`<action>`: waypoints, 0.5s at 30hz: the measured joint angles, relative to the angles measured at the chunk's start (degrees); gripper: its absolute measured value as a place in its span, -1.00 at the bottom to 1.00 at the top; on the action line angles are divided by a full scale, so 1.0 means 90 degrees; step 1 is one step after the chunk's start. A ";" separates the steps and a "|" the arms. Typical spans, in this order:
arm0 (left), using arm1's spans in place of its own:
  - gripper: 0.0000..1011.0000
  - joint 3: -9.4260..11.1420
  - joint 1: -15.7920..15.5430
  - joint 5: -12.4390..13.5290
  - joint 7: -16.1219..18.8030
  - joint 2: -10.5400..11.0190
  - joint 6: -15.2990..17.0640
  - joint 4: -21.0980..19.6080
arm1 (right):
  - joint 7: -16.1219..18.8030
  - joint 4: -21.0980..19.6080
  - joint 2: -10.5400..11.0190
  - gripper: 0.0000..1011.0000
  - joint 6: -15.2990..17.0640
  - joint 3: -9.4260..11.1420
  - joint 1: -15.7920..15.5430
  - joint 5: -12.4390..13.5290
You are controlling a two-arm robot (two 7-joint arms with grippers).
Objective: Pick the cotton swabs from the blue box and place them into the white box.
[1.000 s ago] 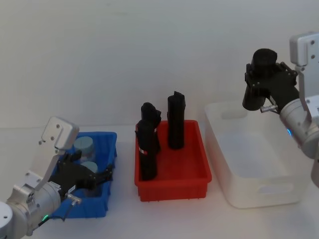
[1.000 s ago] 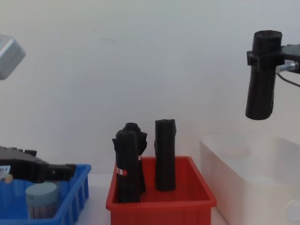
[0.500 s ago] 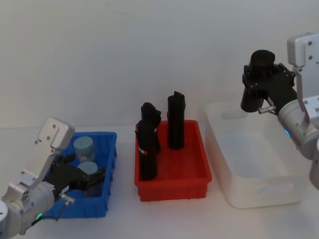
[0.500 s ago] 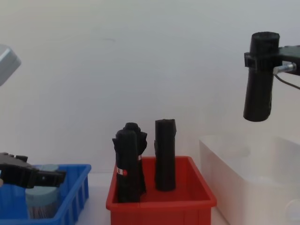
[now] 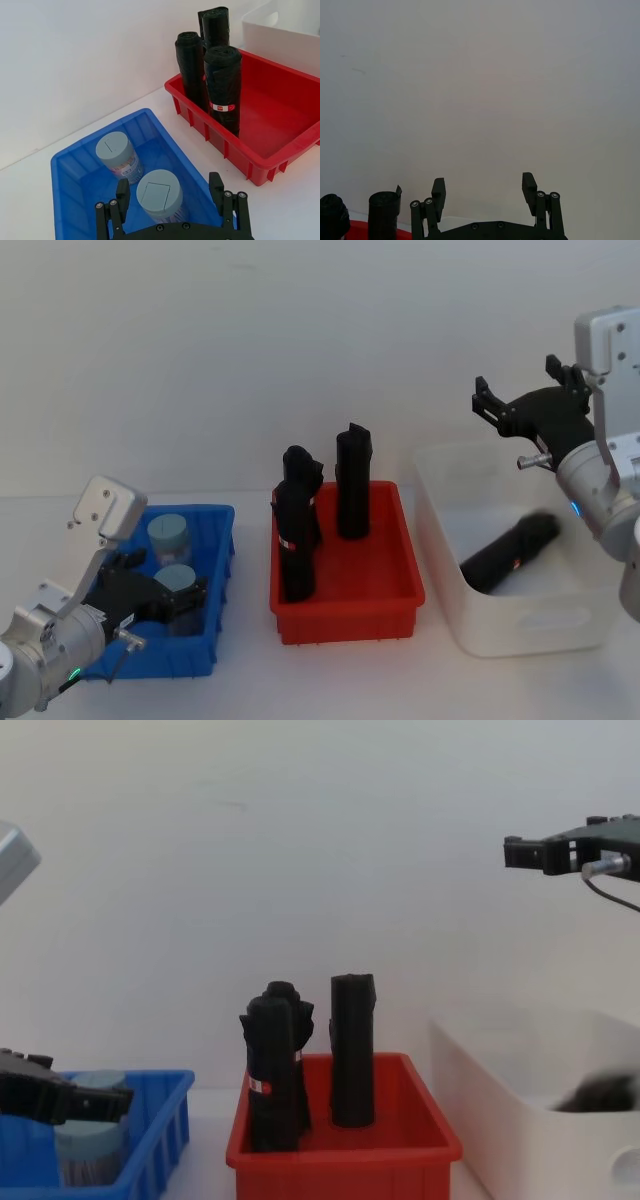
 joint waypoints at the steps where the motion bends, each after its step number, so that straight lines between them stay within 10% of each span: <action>1: 0.99 0.0000 0.0000 0.0001 -0.0002 0.0001 0.0001 0.0001 | 0.0000 0.0000 -0.0001 0.89 0.0000 0.0000 0.0000 0.0000; 15: 0.99 -0.0010 -0.0009 0.0010 -0.0014 0.0008 0.0013 0.0019 | 0.0000 0.0001 -0.0005 0.98 0.0006 0.0000 -0.0002 0.0000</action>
